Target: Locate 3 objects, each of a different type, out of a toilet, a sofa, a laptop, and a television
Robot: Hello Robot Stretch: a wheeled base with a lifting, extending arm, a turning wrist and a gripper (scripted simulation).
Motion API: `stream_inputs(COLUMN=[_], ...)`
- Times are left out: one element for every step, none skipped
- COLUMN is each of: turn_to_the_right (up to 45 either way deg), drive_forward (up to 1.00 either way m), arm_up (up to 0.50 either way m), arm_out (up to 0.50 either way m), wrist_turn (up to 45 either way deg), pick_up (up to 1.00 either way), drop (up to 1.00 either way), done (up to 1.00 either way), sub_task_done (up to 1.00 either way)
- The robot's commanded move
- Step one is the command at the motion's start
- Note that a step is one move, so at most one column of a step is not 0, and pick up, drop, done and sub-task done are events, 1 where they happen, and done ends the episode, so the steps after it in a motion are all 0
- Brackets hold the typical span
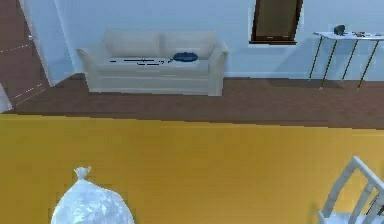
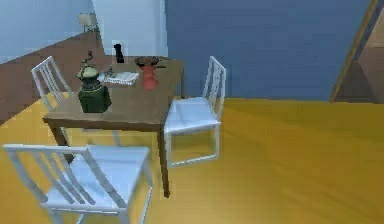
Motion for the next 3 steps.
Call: stream_inputs(turn_to_the_right=[0.0,33.0,0.0], drive_forward=[1.0,0.0,1.0], arm_up=[0.0,0.0,0.0], arm_out=[0.0,0.0,0.0], wrist_turn=[0.0,0.0,0.0], pick_up=[0.0,0.0,0.0], drop=[0.0,0.0,0.0], done=[0.0,0.0,0.0], sub_task_done=[0.0,0.0,0.0])
